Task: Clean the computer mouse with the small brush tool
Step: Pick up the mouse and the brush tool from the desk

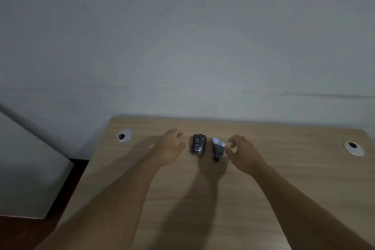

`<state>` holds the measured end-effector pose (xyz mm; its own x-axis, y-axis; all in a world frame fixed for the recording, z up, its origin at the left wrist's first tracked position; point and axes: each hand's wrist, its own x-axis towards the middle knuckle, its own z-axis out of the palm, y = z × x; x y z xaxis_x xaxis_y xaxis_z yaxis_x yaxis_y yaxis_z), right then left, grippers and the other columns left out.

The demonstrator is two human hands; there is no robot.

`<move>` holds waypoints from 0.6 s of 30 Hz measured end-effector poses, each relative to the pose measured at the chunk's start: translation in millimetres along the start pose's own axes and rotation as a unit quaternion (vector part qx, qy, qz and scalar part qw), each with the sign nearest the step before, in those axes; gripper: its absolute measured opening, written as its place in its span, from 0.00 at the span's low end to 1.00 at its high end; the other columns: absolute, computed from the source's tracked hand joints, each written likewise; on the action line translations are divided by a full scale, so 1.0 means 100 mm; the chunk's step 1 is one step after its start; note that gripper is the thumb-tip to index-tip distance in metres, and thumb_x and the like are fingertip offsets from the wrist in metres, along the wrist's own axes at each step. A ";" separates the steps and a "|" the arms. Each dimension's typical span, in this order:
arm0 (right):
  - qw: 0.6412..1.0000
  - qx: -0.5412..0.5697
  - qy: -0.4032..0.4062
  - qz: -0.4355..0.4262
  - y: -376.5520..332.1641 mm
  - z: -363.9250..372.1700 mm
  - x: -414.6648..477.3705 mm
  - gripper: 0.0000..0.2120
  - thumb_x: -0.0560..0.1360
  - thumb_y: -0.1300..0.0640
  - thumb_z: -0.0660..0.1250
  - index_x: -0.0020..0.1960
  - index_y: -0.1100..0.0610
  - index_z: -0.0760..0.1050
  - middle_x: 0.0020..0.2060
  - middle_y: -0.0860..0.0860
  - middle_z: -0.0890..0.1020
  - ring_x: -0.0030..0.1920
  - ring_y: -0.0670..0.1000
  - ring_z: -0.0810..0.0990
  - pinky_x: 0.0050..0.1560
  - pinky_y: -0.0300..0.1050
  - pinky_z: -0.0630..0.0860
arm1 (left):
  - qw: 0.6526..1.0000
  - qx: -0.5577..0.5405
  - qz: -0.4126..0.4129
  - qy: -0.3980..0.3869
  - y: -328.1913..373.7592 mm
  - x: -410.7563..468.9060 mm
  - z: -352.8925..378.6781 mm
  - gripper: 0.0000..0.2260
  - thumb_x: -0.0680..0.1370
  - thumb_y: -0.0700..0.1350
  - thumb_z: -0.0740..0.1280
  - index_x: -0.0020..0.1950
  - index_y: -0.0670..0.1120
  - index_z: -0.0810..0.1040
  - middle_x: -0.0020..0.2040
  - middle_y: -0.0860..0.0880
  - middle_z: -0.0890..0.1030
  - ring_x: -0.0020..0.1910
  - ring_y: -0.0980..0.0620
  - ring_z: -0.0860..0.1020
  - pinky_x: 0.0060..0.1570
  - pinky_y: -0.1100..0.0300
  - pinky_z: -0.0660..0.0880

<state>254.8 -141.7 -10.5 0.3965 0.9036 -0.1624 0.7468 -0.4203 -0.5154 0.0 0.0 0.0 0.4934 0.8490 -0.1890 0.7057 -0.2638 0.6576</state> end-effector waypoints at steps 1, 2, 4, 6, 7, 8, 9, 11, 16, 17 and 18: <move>1.000 0.007 0.010 -0.003 0.05 0.10 0.01 0.16 0.85 0.48 0.66 0.69 0.56 0.76 0.60 0.53 0.81 0.61 0.56 0.82 0.53 0.47 0.72 | 1.000 -0.009 0.003 0.006 -0.04 0.02 0.11 0.19 0.84 0.43 0.70 0.75 0.41 0.78 0.71 0.45 0.82 0.70 0.47 0.80 0.63 0.63 0.70; 1.000 0.009 0.020 -0.004 0.07 0.15 0.02 0.15 0.85 0.48 0.66 0.67 0.55 0.76 0.59 0.52 0.81 0.59 0.56 0.82 0.51 0.47 0.71 | 1.000 -0.013 0.004 0.013 -0.06 0.03 0.18 0.19 0.84 0.44 0.70 0.75 0.42 0.78 0.71 0.46 0.82 0.70 0.48 0.81 0.64 0.63 0.71; 0.999 0.000 0.036 0.001 0.12 0.32 0.10 0.14 0.85 0.44 0.65 0.64 0.53 0.76 0.56 0.50 0.82 0.55 0.56 0.82 0.49 0.49 0.73 | 0.999 -0.030 -0.002 0.021 -0.15 0.10 0.41 0.20 0.84 0.46 0.72 0.75 0.42 0.78 0.71 0.46 0.82 0.70 0.48 0.81 0.66 0.60 0.73; 0.997 0.011 0.079 0.009 0.16 0.46 0.25 0.16 0.85 0.40 0.65 0.63 0.52 0.74 0.52 0.51 0.84 0.52 0.57 0.83 0.47 0.49 0.74 | 0.996 -0.072 -0.013 0.052 -0.18 0.21 0.58 0.23 0.85 0.51 0.72 0.77 0.42 0.77 0.71 0.46 0.82 0.68 0.47 0.82 0.65 0.59 0.75; 0.994 0.023 0.109 0.007 0.19 0.55 0.32 0.17 0.85 0.40 0.65 0.63 0.52 0.74 0.49 0.51 0.85 0.51 0.58 0.84 0.45 0.49 0.74 | 0.994 -0.086 -0.015 0.071 -0.19 0.25 0.65 0.24 0.85 0.53 0.71 0.78 0.43 0.76 0.72 0.46 0.82 0.68 0.48 0.83 0.63 0.59 0.75; 0.990 0.042 0.137 0.003 0.21 0.64 0.35 0.17 0.84 0.39 0.65 0.63 0.52 0.74 0.47 0.52 0.86 0.51 0.59 0.85 0.44 0.49 0.74 | 0.992 -0.090 -0.011 0.093 -0.21 0.27 0.72 0.25 0.86 0.55 0.69 0.79 0.44 0.75 0.73 0.47 0.81 0.67 0.49 0.83 0.61 0.61 0.73; 0.985 0.068 0.159 0.001 0.24 0.73 0.39 0.18 0.84 0.39 0.66 0.63 0.52 0.74 0.47 0.53 0.87 0.51 0.60 0.85 0.44 0.49 0.74 | 0.989 -0.085 -0.005 0.119 -0.25 0.30 0.81 0.26 0.86 0.57 0.67 0.80 0.44 0.74 0.73 0.48 0.80 0.67 0.50 0.82 0.60 0.63 0.71; 0.974 0.110 0.197 -0.008 0.29 0.96 0.39 0.20 0.83 0.38 0.67 0.64 0.53 0.74 0.50 0.54 0.87 0.53 0.59 0.85 0.47 0.51 0.77 | 0.984 -0.061 0.005 0.165 -0.33 0.27 1.00 0.27 0.87 0.60 0.65 0.80 0.45 0.75 0.73 0.49 0.80 0.66 0.51 0.80 0.60 0.64 0.68; 0.959 0.108 0.259 -0.043 0.33 1.30 0.25 0.20 0.81 0.34 0.66 0.60 0.49 0.73 0.53 0.49 0.87 0.55 0.58 0.86 0.54 0.55 0.82 | 0.969 0.013 0.049 0.241 -0.49 0.26 1.31 0.32 0.82 0.68 0.66 0.78 0.48 0.76 0.71 0.52 0.82 0.73 0.47 0.78 0.78 0.46 0.69; 0.960 0.086 0.260 -0.054 0.32 1.33 0.23 0.21 0.81 0.34 0.66 0.61 0.49 0.72 0.54 0.49 0.86 0.55 0.57 0.86 0.55 0.57 0.83 | 0.970 0.024 0.050 0.235 -0.50 0.26 1.32 0.34 0.81 0.70 0.66 0.78 0.50 0.75 0.72 0.53 0.81 0.73 0.47 0.77 0.79 0.46 0.68; 0.963 0.063 0.255 -0.064 0.31 1.35 0.20 0.22 0.80 0.33 0.67 0.62 0.49 0.72 0.55 0.49 0.86 0.55 0.57 0.86 0.56 0.58 0.83 | 0.971 0.035 0.048 0.232 -0.52 0.27 1.35 0.35 0.79 0.72 0.65 0.79 0.51 0.74 0.73 0.54 0.80 0.75 0.48 0.76 0.79 0.46 0.67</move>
<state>213.8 -125.6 -143.9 0.5396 0.7757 0.3273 0.7493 -0.2652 -0.6068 45.1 -25.3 -137.4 0.2879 0.9293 0.2315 0.7085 -0.3693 0.6013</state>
